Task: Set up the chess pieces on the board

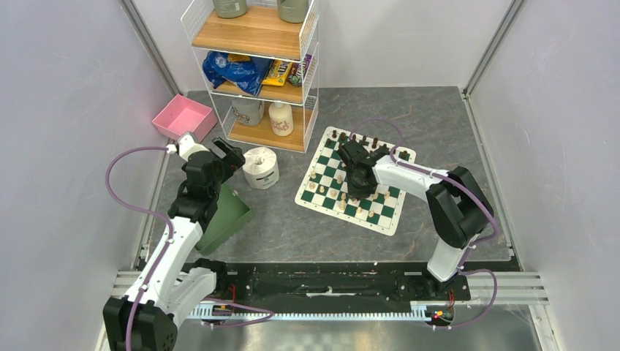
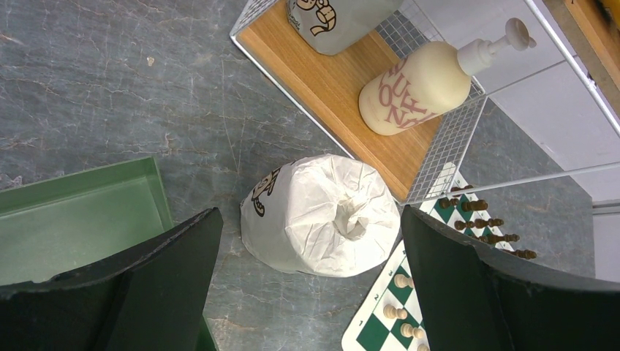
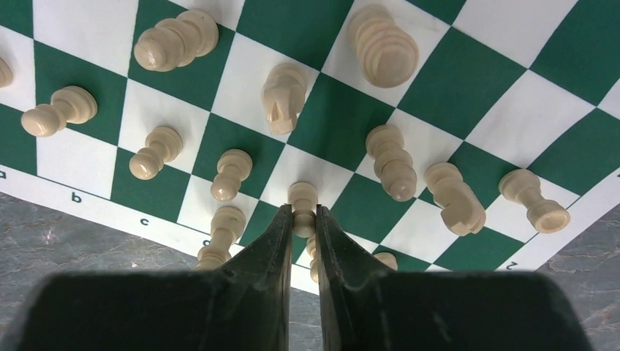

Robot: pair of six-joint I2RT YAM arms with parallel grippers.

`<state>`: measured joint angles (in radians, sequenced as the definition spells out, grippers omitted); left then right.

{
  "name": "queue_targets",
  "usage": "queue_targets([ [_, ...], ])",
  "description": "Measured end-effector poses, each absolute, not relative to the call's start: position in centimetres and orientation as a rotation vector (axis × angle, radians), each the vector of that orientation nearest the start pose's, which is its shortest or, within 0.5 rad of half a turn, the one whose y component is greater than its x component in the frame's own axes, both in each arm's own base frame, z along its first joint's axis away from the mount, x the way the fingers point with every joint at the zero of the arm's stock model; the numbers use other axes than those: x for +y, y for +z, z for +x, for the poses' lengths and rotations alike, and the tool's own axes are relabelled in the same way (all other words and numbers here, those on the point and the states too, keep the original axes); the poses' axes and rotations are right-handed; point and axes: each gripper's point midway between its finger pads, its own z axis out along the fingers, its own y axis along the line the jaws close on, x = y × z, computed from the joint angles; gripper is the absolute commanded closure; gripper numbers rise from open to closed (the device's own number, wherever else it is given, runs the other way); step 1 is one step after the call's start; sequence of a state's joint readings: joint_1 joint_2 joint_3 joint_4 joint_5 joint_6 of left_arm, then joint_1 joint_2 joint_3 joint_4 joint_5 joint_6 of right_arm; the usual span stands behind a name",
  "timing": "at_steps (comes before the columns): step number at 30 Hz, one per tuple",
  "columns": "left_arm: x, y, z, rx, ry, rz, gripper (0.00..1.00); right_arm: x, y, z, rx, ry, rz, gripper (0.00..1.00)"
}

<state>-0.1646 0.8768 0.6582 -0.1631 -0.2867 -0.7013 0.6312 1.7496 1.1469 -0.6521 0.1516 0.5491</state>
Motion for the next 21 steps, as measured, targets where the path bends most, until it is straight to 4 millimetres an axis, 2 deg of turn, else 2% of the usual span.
queue_targets([
  [11,-2.89,19.93,32.30,1.818,-0.295,-0.698,0.00,20.26,3.25,28.64,2.793,0.067,-0.082,0.75],
  [21,-2.89,19.93,32.30,1.818,-0.295,-0.698,0.00,20.29,3.22,28.64,2.793,0.066,-0.087,0.61],
])
